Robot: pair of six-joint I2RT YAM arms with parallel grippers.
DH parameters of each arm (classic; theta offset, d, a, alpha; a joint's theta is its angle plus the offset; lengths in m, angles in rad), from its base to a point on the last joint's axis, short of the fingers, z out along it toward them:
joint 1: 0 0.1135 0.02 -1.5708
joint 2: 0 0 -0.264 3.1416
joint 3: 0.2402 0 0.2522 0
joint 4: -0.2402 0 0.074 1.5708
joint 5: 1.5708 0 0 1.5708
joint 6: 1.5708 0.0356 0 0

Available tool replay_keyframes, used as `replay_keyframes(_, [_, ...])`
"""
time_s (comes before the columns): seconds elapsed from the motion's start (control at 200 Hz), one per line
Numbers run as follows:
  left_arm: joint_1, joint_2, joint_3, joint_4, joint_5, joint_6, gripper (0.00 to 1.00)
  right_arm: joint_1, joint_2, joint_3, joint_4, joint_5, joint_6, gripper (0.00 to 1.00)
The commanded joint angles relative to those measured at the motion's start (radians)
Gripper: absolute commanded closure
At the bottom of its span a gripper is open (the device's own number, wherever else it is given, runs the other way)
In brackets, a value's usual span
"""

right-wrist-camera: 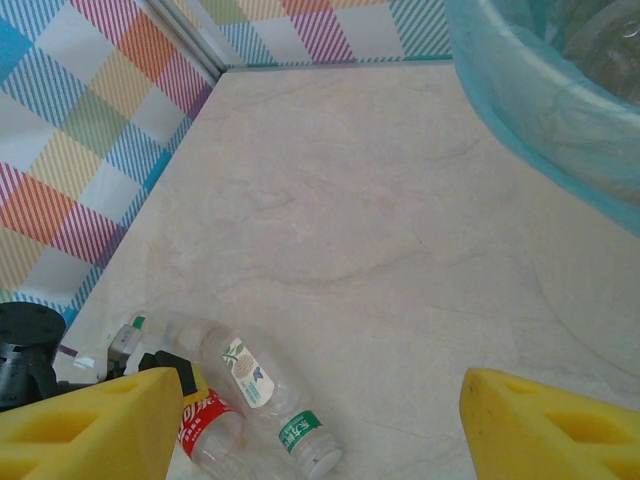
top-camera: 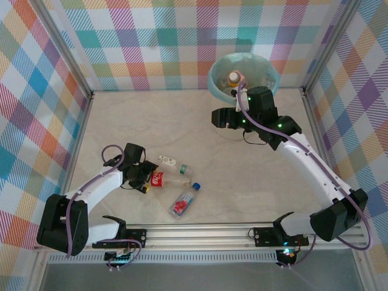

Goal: Put the plastic bottles in the bin

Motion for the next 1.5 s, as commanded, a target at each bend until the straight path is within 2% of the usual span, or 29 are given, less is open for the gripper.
replay_keyframes(0.0, [-0.009, -0.035, -0.021, 0.003, -0.010, -0.017, 0.33, 0.004, -0.002, -0.007, 0.005, 0.006, -0.015, 0.27])
replay_keyframes(0.4, [-0.009, -0.258, -0.001, -0.140, -0.090, -0.076, 0.41, 0.003, -0.004, -0.002, 0.007, -0.004, -0.014, 0.27])
replay_keyframes(0.575, [-0.010, -0.381, 0.099, -0.257, -0.159, -0.064, 0.45, 0.004, -0.017, 0.006, 0.014, -0.040, 0.007, 0.27])
replay_keyframes(0.715, [-0.012, -0.433, 0.269, -0.315, -0.259, 0.036, 0.48, 0.003, -0.046, 0.005, 0.046, -0.111, 0.009, 0.27])
replay_keyframes(0.85, [-0.020, -0.397, 0.463, -0.313, -0.335, 0.258, 0.49, 0.003, -0.068, -0.010, 0.132, -0.271, -0.008, 0.27])
replay_keyframes(0.915, [-0.025, -0.372, 0.540, -0.280, -0.319, 0.352, 0.49, 0.003, -0.068, -0.020, 0.177, -0.347, 0.011, 0.26])
replay_keyframes(0.97, [-0.033, -0.370, 0.561, -0.207, -0.293, 0.381, 0.49, 0.003, -0.065, -0.026, 0.213, -0.389, 0.058, 0.26])
replay_keyframes(1.03, [-0.038, -0.384, 0.544, -0.083, -0.255, 0.362, 0.49, 0.004, -0.069, -0.054, 0.293, -0.415, 0.150, 0.25])
replay_keyframes(1.11, [-0.039, -0.386, 0.523, 0.065, -0.220, 0.281, 0.49, 0.004, -0.081, -0.127, 0.489, -0.430, 0.333, 0.25])
replay_keyframes(1.205, [-0.043, -0.355, 0.529, 0.180, -0.205, 0.197, 0.49, 0.006, -0.092, -0.211, 0.759, -0.383, 0.543, 0.22])
replay_keyframes(1.255, [-0.047, -0.339, 0.533, 0.244, -0.207, 0.157, 0.49, 0.009, -0.094, -0.232, 0.842, -0.343, 0.610, 0.19])
replay_keyframes(1.495, [-0.100, -0.244, 0.588, 0.388, -0.223, 0.021, 0.49, 0.091, -0.049, -0.168, 0.919, -0.215, 0.642, 0.11])
